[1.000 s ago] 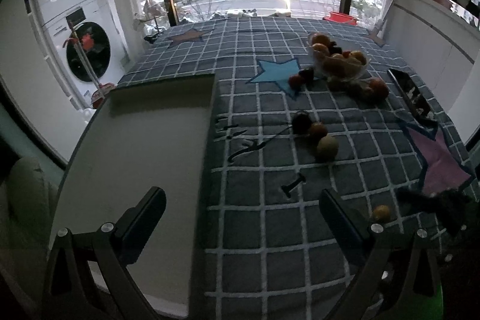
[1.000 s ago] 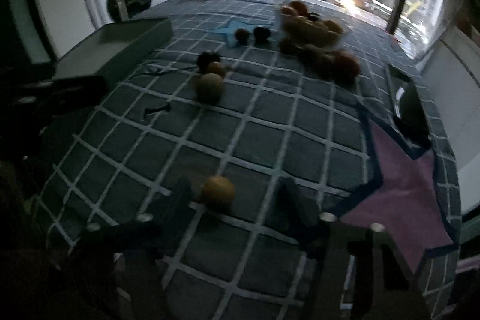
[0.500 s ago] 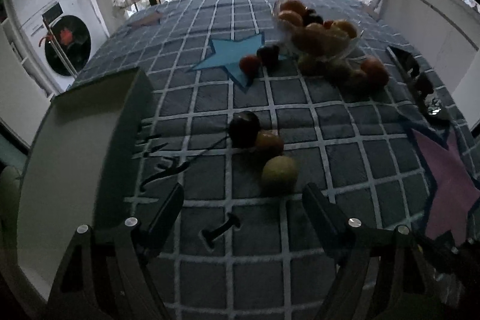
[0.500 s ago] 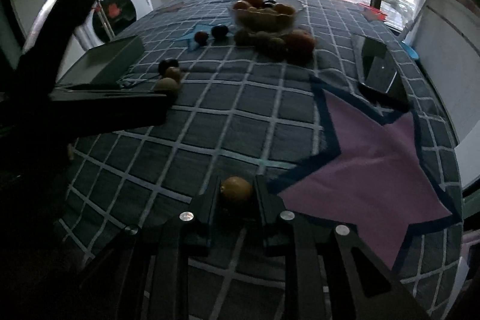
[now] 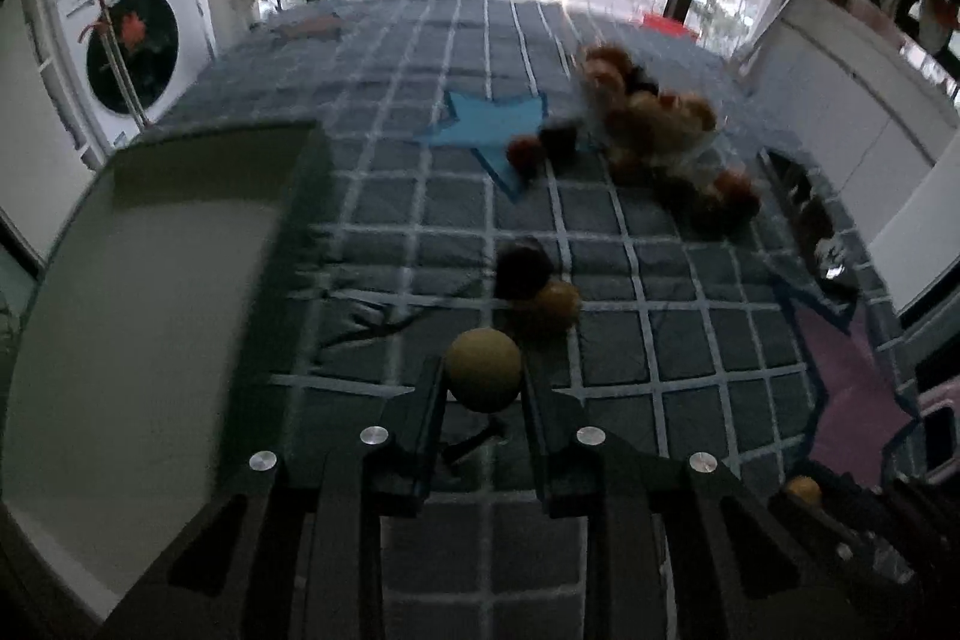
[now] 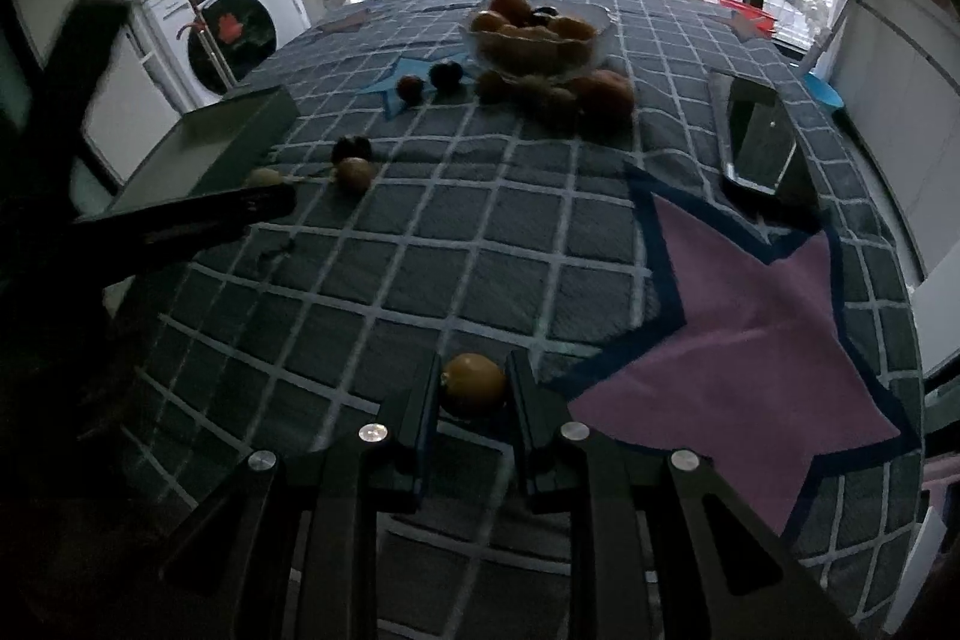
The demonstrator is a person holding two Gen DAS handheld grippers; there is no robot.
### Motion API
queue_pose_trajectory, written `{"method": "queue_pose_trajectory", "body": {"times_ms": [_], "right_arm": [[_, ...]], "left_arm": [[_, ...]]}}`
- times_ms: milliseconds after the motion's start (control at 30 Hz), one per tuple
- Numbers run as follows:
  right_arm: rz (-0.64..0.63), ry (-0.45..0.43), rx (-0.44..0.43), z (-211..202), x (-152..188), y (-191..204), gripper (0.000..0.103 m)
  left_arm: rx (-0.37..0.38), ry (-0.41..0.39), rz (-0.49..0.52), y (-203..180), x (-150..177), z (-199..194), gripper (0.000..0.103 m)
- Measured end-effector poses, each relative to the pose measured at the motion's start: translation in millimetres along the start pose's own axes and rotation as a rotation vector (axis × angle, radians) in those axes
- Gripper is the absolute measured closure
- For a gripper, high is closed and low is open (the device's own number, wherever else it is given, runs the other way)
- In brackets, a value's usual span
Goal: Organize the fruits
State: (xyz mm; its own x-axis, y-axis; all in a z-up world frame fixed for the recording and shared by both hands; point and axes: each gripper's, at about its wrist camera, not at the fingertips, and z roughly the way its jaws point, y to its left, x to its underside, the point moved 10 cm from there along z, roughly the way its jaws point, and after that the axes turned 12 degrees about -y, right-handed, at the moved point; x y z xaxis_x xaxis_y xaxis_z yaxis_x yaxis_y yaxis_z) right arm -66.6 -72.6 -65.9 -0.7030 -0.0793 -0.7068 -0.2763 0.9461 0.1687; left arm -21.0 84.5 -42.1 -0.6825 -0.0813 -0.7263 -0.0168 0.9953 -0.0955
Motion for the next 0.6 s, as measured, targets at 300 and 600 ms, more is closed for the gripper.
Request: {"method": "queue_pose_trajectory", "body": {"times_ms": [300,600], "right_arm": [[-0.022,0.022,-0.106,13.3,-27.9,67.3,0.079],[-0.099,0.05,-0.248,39.1,-53.1,178.9,0.079]], "left_arm": [[-0.134,-0.104,0.012,88.3,-19.0,-47.5,0.076],[-0.274,-0.065,-0.065,177.9,7.3,-48.7,0.076]]}}
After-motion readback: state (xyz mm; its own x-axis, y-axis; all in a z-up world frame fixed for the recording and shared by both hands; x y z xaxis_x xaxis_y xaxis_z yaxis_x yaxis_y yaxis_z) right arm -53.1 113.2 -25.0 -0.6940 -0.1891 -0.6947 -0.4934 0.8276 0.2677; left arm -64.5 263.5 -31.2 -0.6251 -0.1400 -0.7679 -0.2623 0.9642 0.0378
